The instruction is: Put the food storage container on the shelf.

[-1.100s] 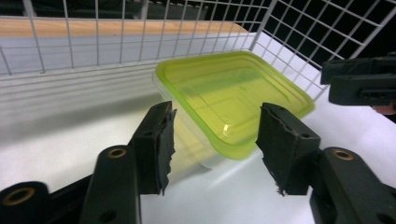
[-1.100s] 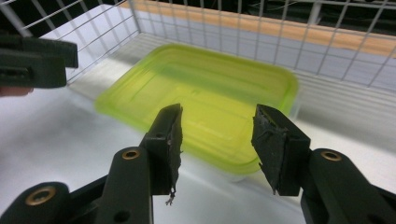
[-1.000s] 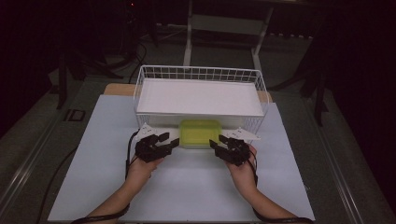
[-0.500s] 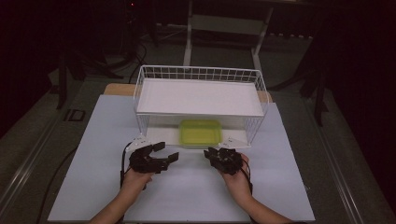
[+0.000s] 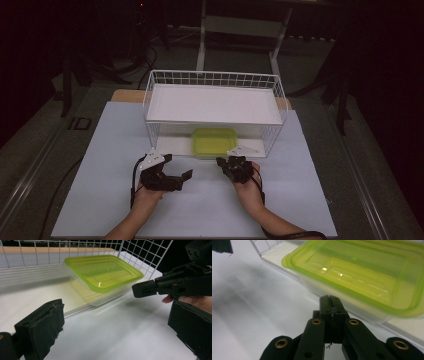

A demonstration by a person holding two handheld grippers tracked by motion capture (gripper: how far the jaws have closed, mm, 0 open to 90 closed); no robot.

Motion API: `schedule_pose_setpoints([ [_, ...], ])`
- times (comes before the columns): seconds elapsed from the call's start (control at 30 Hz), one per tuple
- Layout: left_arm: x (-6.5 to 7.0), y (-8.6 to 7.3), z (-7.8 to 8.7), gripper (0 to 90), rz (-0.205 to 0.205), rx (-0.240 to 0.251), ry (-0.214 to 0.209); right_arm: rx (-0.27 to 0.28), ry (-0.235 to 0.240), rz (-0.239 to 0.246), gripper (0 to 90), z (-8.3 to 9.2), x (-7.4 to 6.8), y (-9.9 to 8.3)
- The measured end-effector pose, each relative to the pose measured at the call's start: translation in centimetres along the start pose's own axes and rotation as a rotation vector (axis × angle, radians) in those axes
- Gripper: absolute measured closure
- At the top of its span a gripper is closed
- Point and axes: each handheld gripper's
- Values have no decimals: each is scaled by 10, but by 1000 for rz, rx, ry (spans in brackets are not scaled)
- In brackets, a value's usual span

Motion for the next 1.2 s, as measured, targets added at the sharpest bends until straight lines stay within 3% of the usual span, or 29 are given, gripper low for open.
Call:
schedule_pose_setpoints([
  [0.23,-1,-1,0,12,-19,4,25,-1,-9,5,900,-12,-1,5],
  [0.53,0,-2,-1,12,-38,-3,21,4,-37,-25,900,-30,4,12],
  [0.8,3,1,5,12,-83,53,65,30,-54,-55,899,-43,14,20],
  [0.97,5,2,7,12,-79,73,53,33,-72,-61,899,-49,17,25],
  [1.2,6,0,4,12,-84,58,43,31,-74,-63,899,-57,18,28],
])
Point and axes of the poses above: each handheld gripper's, and its own axes: z roughly backward along the jaws, y roughly out of its top, x roughly to its right, and after that the axes turned 6 degrees about -z, right-handed
